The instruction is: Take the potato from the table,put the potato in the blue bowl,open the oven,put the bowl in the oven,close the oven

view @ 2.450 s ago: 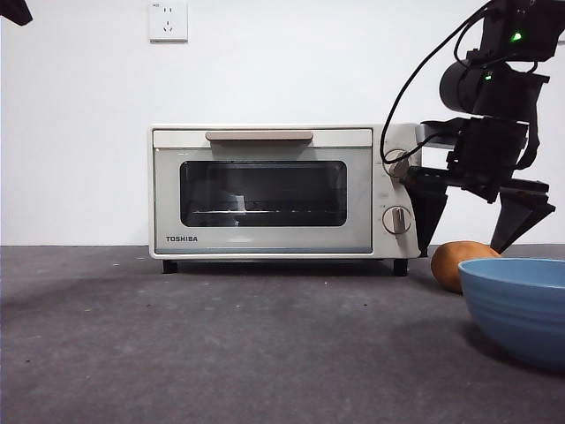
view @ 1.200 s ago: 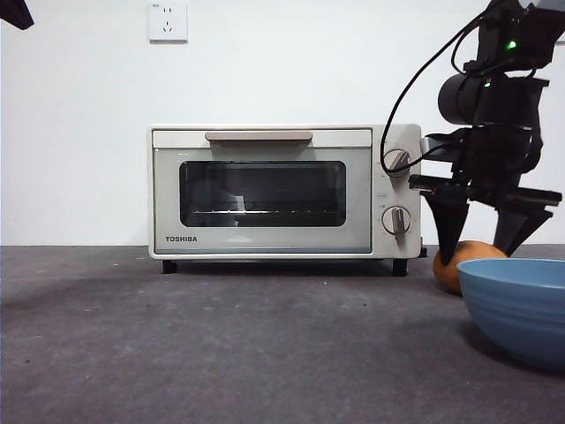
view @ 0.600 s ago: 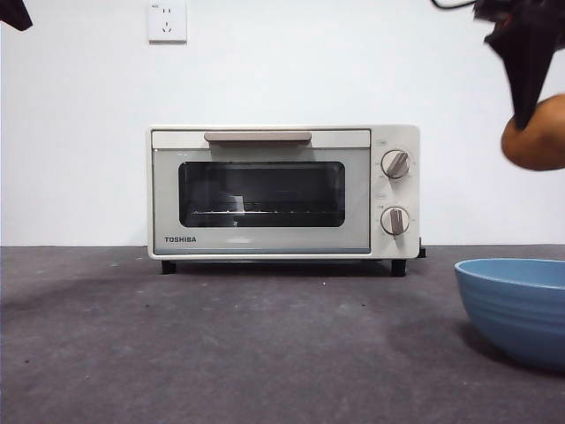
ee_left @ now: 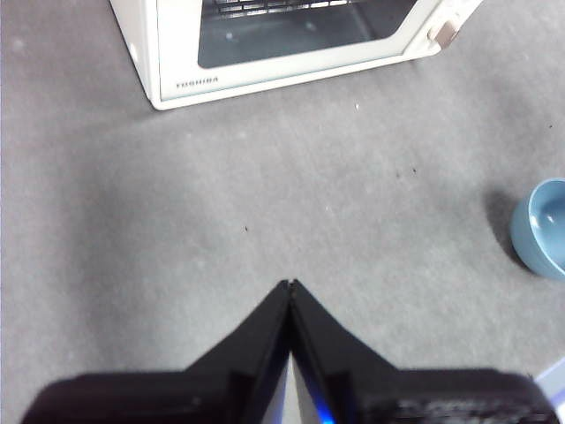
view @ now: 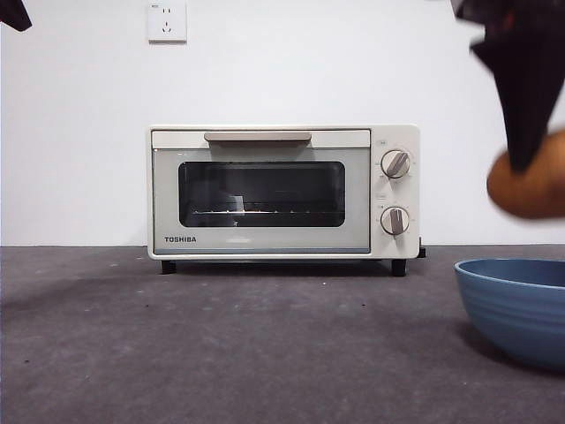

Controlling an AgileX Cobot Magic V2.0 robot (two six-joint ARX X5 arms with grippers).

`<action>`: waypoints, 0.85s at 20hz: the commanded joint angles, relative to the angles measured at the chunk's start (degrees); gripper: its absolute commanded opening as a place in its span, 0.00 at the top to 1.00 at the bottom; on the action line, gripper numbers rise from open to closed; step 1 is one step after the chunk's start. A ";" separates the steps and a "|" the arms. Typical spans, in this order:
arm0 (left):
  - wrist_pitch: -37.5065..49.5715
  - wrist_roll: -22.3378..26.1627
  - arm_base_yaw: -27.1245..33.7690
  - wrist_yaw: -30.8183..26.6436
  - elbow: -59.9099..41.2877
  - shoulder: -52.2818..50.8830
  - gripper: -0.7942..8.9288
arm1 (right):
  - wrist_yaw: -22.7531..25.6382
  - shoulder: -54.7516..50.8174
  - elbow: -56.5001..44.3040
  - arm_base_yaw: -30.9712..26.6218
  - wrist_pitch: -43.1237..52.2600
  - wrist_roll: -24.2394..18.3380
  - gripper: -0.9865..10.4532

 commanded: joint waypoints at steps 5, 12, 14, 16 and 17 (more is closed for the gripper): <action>-0.85 0.66 -0.20 0.20 -0.11 0.11 0.92 | 0.13 1.11 -8.50 0.48 8.92 1.95 0.91; -2.14 0.68 -0.20 0.20 -0.11 0.11 0.92 | 0.46 4.74 -8.57 0.48 12.59 2.78 0.90; -2.14 0.68 -0.20 0.20 -0.11 0.11 0.92 | 0.70 5.14 -8.57 0.48 12.61 3.45 0.90; -2.16 0.68 -0.20 0.20 -0.11 0.11 0.92 | 0.79 5.18 -8.57 0.48 12.68 3.61 0.84; -2.16 0.68 -0.20 0.20 -0.11 0.11 0.92 | 0.79 5.18 -8.57 0.48 12.68 3.61 0.74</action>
